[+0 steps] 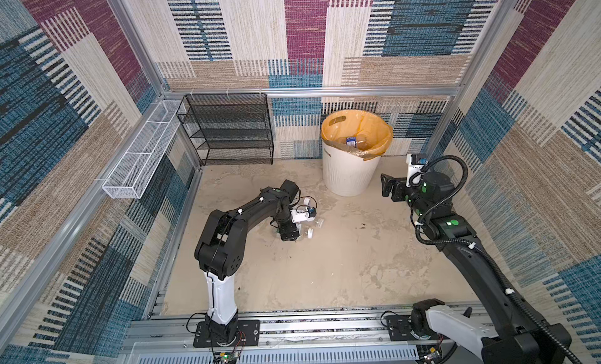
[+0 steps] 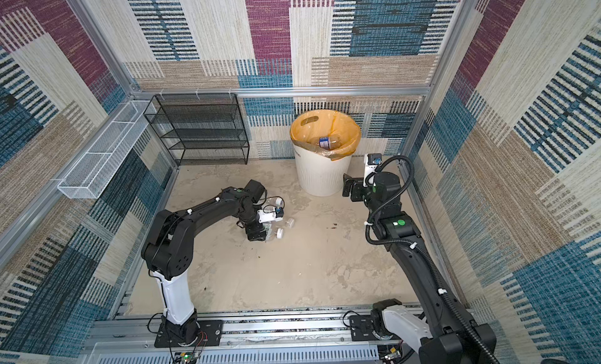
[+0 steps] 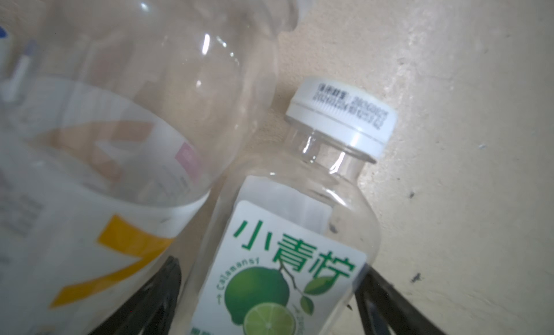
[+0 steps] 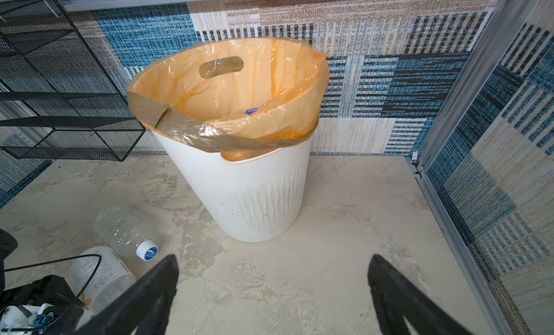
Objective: Throw the plastic bottles in the bin
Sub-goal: Pick up the plastic bottle from the center of the table.
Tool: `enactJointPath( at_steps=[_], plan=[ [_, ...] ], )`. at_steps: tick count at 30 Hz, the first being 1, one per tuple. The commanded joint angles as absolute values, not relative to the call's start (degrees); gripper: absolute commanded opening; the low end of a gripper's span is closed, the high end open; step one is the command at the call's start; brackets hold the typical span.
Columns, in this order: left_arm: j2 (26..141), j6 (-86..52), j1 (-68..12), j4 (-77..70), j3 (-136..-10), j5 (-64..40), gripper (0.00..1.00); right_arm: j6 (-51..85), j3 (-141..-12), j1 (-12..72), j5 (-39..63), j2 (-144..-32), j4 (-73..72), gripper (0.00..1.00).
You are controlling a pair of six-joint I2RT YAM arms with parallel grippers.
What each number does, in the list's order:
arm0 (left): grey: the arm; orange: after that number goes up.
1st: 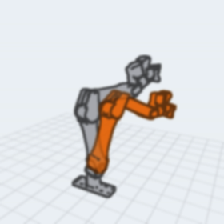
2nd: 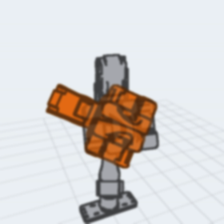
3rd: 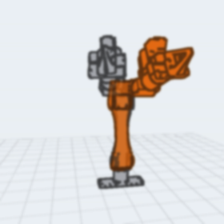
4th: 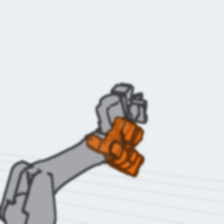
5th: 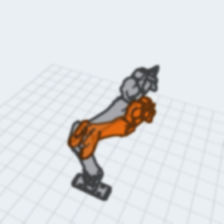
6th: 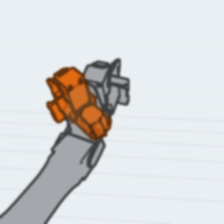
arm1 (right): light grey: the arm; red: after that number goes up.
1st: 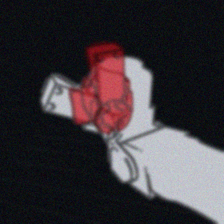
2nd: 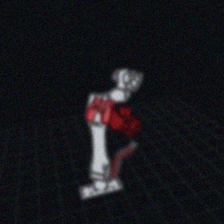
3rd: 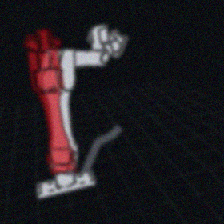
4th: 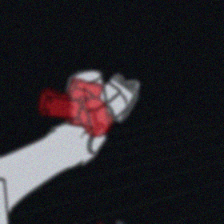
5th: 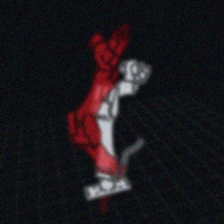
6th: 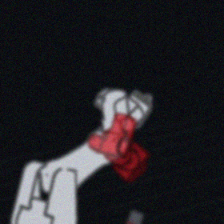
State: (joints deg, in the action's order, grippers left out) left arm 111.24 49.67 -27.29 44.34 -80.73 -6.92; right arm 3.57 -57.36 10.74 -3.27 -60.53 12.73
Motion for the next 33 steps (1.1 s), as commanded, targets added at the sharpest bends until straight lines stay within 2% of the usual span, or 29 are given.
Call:
enactJointPath(
  at_steps=[1, 5, 12, 22, 27, 30, 33],
  plan=[
    [111.6, 51.3, -27.4, 44.0, -80.9, -5.3, 0.90, 3.9, -57.6, 10.5, -2.2, -61.2, 10.1, 0.99],
    [112.0, 51.5, -27.7, 43.3, -79.8, -4.5, 0.87, 3.9, -58.1, 10.5, -2.2, -61.9, 10.0, 0.99],
    [108.4, 49.6, -28.5, 41.5, -74.9, -6.3, 0.75, 3.9, -58.3, 10.2, -2.4, -62.0, 9.7, 0.99],
    [95.4, 41.8, -28.5, 35.4, -65.4, -13.0, 0.57, 5.1, -56.7, 10.0, -2.9, -60.7, 8.5, 1.00],
    [84.2, 32.7, -27.2, 30.7, -61.3, -19.4, 0.56, 5.1, -56.2, 9.9, -3.7, -60.5, 9.5, 1.00],
    [76.2, 21.0, -21.9, 21.3, -57.0, -24.4, 0.56, 5.0, -55.8, 9.8, -3.9, -60.3, 10.0, 1.00],
    [72.2, 7.3, -14.7, 12.9, -54.4, -25.2, 0.58, 5.8, -55.0, 9.8, -3.3, -60.7, 9.8, 1.00]
  ],
)
